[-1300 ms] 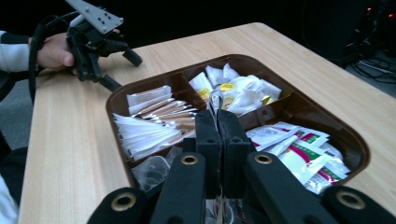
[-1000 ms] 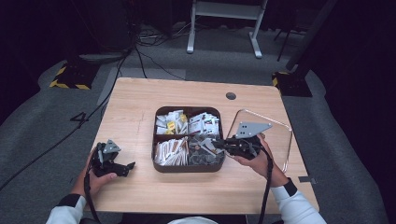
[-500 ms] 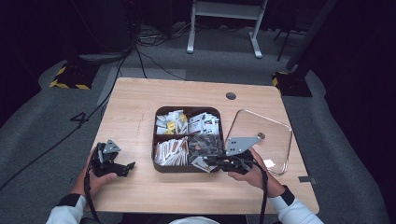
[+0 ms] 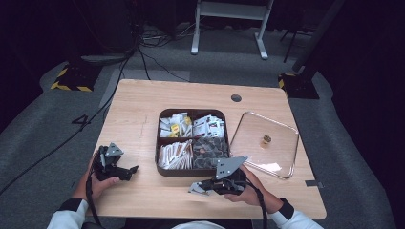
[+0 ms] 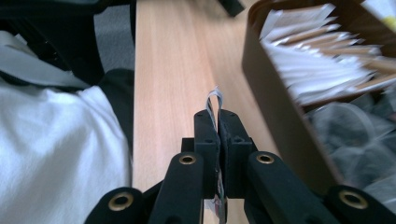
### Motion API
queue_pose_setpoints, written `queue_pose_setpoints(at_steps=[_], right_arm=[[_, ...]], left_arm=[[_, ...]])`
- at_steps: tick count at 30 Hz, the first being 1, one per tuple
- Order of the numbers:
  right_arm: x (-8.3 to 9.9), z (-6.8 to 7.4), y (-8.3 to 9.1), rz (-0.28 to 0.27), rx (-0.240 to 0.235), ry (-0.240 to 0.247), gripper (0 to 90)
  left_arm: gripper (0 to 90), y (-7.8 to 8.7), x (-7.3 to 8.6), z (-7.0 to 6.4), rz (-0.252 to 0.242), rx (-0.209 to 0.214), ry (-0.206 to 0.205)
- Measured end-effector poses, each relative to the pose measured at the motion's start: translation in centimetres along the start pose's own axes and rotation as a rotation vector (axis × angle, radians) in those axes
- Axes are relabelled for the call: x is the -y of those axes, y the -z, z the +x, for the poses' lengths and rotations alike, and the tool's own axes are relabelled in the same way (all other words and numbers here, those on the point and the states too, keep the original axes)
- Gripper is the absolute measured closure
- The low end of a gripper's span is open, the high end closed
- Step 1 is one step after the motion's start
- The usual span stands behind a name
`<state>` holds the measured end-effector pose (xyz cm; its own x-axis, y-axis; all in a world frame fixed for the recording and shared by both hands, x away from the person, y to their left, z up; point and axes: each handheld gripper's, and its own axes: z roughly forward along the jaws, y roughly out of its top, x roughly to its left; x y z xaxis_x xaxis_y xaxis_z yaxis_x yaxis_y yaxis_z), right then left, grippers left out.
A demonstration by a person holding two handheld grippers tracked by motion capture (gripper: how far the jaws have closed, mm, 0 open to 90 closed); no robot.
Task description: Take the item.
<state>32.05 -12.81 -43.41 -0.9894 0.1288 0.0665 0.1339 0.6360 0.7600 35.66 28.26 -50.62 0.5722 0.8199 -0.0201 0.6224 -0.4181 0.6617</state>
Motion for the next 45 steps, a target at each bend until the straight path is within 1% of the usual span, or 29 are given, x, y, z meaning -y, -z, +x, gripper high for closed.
queue_pose_setpoints(at_steps=[3, 7, 11, 13, 15, 19, 20, 22, 25, 28, 30, 33, 36, 39, 45], right_arm=[[0.4, 0.2, -0.5, 0.023, -0.011, -0.007, 86.5], [0.8, 0.2, -1.0, 0.045, -0.012, -0.014, 83.7], [0.9, -0.1, -1.2, 0.048, 0.023, -0.022, 77.0], [0.9, -0.3, -1.2, 0.044, 0.037, -0.035, 73.0], [0.9, -0.6, -1.1, 0.038, 0.047, -0.051, 71.3], [1.0, -0.9, -0.9, 0.034, 0.076, -0.061, 66.6], [1.0, -1.0, -0.8, 0.034, 0.090, -0.061, 66.0], [0.9, -1.1, -0.6, 0.023, 0.108, -0.059, 66.0], [0.9, -1.3, -0.4, 0.023, 0.128, -0.052, 62.6], [0.8, -1.5, 0.1, 0.010, 0.148, -0.059, 60.7], [0.7, -1.7, 0.6, -0.002, 0.152, -0.060, 58.6], [0.7, -2.0, 1.1, -0.006, 0.166, -0.054, 56.2], [0.5, -2.1, 1.6, -0.020, 0.203, -0.043, 53.1], [0.3, -2.2, 2.2, -0.034, 0.229, -0.035, 49.0], [0.3, -3.2, 3.5, -0.067, 0.290, -0.054, 41.0]], left_arm=[[0.4, 0.0, 0.0, 0.0, 0.000, 0.000, 0.000], [0.4, 0.0, 0.0, 0.0, 0.000, 0.000, 0.000], [0.3, 0.0, 0.0, 0.0, 0.000, 0.001, 0.001], [0.3, 0.0, 0.0, 0.0, 0.000, 0.001, 0.001], [0.4, 0.0, 0.0, 0.0, 0.000, 0.001, 0.001], [0.3, 0.0, 0.0, 0.0, -0.001, 0.001, 0.004], [0.3, 0.0, 0.0, 0.0, -0.001, 0.001, 0.004], [0.4, 0.0, 0.0, 0.0, -0.001, 0.001, 0.004], [0.4, 0.0, 0.0, 0.0, -0.001, 0.001, 0.004], [0.3, 0.0, 0.0, 0.0, -0.001, 0.001, 0.004], [0.3, 0.0, 0.0, 0.0, -0.001, 0.001, 0.004], [0.3, 0.0, 0.0, 0.0, -0.001, 0.001, 0.004], [0.3, 0.0, 0.0, 0.0, -0.001, 0.001, 0.004], [0.4, 0.0, 0.0, 0.0, -0.001, 0.001, 0.001], [0.4, 0.0, 0.0, 0.0, 0.000, 0.001, 0.003]])
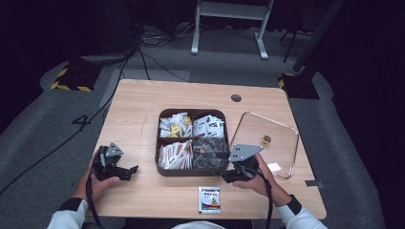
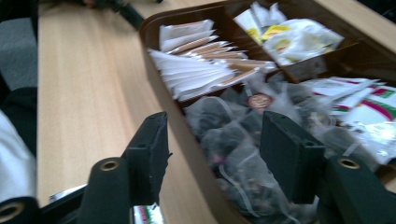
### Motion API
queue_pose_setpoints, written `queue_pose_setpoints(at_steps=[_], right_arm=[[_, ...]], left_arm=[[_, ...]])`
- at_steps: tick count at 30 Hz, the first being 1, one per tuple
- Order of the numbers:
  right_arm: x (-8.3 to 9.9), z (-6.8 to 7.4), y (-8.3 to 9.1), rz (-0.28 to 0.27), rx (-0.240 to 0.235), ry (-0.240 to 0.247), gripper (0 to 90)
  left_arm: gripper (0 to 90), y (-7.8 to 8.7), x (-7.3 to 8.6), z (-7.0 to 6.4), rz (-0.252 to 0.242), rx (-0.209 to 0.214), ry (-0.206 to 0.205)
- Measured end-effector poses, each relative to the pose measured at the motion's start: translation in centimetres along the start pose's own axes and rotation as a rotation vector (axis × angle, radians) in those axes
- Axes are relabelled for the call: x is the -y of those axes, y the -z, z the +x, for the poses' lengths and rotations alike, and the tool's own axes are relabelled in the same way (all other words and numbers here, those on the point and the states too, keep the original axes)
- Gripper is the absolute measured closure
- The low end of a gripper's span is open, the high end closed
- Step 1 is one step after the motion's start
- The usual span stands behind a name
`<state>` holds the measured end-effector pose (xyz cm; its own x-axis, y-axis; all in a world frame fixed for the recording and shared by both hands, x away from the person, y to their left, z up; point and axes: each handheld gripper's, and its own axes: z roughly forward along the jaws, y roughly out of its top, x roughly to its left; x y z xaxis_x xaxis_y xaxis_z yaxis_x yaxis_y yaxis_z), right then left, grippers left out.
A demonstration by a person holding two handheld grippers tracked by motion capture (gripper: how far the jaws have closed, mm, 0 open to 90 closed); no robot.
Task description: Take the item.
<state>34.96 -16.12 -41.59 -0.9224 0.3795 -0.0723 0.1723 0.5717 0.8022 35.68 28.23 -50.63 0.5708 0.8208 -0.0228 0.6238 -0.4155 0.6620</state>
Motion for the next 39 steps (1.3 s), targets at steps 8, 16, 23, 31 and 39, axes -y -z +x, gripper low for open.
queue_pose_setpoints(at_steps=[8, 16, 23, 31, 39], right_arm=[[0.4, -2.3, 0.9, -0.014, 0.092, -0.033, 33.1], [1.1, -4.7, 2.2, -0.029, 0.184, -0.077, 31.4], [2.3, -7.0, 2.8, -0.016, 0.261, -0.108, 32.2], [4.2, -9.7, 3.5, 0.024, 0.312, -0.157, 33.9], [6.7, -12.1, 4.3, 0.059, 0.373, -0.232, 33.8]], left_arm=[[0.4, 0.0, 0.0, 0.0, 0.000, 0.000, 0.000], [0.4, 0.0, 0.0, 0.0, 0.001, 0.000, -0.001], [0.4, 0.0, 0.0, 0.0, 0.000, 0.000, 0.000], [0.3, 0.0, 0.0, 0.0, 0.000, 0.000, 0.000], [0.3, 0.0, 0.0, 0.0, -0.001, 0.002, 0.000]])
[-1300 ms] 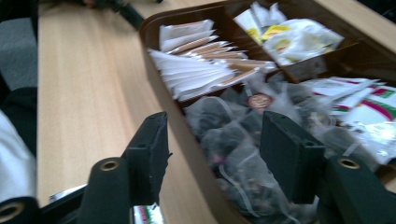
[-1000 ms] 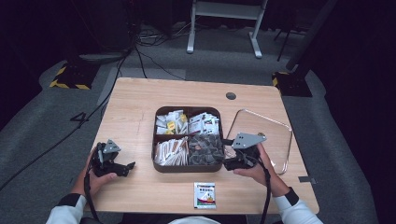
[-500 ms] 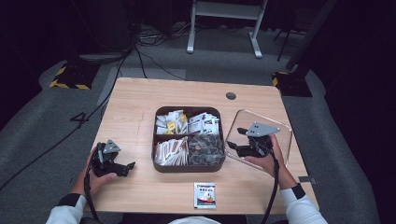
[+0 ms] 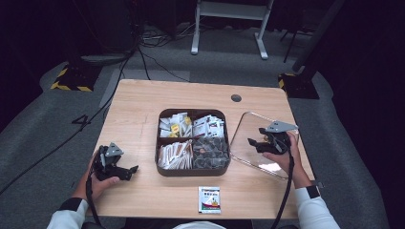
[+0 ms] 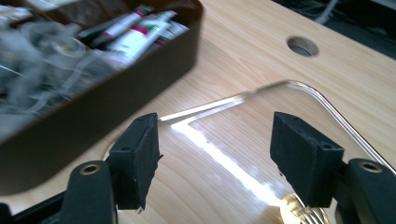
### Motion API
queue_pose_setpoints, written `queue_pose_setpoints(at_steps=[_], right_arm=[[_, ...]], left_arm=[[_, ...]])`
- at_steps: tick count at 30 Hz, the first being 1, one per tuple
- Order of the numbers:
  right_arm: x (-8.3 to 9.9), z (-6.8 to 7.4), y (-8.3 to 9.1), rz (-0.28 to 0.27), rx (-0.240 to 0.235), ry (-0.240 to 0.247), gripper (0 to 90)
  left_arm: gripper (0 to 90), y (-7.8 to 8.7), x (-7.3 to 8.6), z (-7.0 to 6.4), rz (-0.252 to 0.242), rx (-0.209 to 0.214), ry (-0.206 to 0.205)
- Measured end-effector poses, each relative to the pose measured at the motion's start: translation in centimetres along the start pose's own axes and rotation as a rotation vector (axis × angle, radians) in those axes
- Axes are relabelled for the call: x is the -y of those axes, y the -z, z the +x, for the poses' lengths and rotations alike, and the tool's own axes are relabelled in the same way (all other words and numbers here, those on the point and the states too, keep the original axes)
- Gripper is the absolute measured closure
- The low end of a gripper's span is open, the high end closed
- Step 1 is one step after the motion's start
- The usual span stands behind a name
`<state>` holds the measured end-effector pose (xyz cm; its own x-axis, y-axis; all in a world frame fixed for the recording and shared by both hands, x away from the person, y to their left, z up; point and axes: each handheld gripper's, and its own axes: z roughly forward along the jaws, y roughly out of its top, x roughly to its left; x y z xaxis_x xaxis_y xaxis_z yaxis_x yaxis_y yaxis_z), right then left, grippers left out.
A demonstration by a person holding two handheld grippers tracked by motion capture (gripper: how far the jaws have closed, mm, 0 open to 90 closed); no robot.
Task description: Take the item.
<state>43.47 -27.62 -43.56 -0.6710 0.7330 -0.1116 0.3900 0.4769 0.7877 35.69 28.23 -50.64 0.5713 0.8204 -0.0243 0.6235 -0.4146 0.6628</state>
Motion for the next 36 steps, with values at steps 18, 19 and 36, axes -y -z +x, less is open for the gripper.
queue_pose_setpoints(at_steps=[18, 19, 36], right_arm=[[4.3, -5.1, -1.7, 0.113, 0.072, -0.154, 37.8], [4.6, -5.3, -1.8, 0.119, 0.067, -0.160, 38.6], [5.6, -6.0, -3.1, 0.124, 0.049, -0.200, 46.7]], left_arm=[[0.3, 0.0, 0.0, 0.0, 0.000, 0.000, 0.000], [0.3, 0.0, 0.0, 0.0, 0.000, 0.000, 0.000], [0.3, 0.0, 0.0, 0.0, 0.001, 0.002, -0.001]])
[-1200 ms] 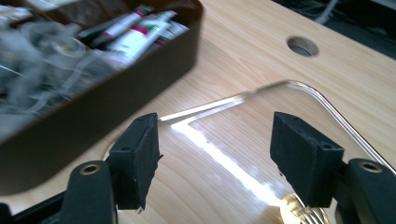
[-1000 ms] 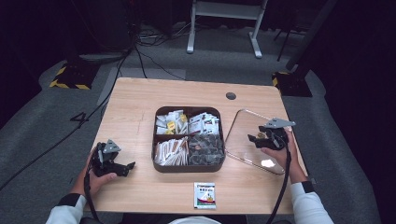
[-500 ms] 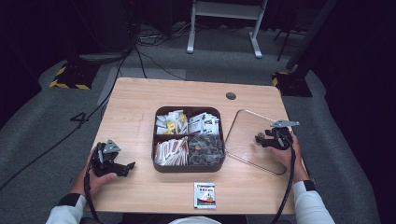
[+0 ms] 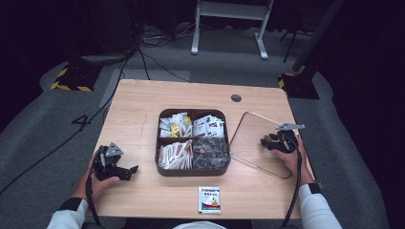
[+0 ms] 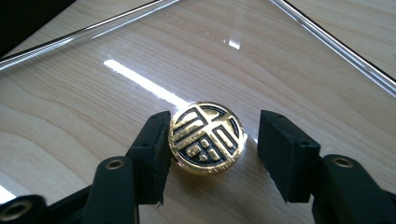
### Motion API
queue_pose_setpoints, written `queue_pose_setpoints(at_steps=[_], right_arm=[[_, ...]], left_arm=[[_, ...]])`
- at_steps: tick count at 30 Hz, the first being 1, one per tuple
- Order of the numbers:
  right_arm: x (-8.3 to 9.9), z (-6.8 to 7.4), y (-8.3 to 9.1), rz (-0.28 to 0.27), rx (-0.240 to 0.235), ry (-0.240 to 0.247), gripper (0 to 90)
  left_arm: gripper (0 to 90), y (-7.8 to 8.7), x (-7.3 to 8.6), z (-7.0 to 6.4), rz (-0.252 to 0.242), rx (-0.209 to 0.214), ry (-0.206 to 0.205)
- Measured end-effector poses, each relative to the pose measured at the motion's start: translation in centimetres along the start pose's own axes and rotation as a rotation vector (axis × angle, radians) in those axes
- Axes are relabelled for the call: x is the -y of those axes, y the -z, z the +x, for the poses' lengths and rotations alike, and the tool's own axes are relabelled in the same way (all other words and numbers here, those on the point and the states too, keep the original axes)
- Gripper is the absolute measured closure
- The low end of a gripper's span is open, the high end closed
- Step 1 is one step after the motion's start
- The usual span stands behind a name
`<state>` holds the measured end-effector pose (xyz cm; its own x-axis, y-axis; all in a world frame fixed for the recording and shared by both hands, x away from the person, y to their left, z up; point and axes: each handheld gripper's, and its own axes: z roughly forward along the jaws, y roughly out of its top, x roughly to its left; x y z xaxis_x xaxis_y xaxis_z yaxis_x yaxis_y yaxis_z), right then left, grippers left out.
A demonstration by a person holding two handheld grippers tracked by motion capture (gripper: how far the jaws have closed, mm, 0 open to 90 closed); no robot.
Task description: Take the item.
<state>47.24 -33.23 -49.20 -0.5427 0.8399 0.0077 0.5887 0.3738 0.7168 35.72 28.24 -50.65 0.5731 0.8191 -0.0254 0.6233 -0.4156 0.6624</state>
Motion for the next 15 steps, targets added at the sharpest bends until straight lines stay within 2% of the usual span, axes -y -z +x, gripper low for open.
queue_pose_setpoints(at_steps=[3, 5, 15], right_arm=[[-0.14, 0.20, -0.18, -0.011, -0.009, 0.016, 55.7], [-0.16, 0.24, -0.27, -0.018, -0.017, 0.016, 58.4], [-0.21, 0.30, -0.19, -0.017, -0.013, 0.017, 59.7]], left_arm=[[0.3, 0.00, 0.00, 0.00, 0.000, 0.000, 0.000], [0.3, 0.00, 0.00, 0.00, 0.000, 0.000, 0.000], [0.3, 0.00, 0.00, 0.00, 0.001, 0.002, 0.000]])
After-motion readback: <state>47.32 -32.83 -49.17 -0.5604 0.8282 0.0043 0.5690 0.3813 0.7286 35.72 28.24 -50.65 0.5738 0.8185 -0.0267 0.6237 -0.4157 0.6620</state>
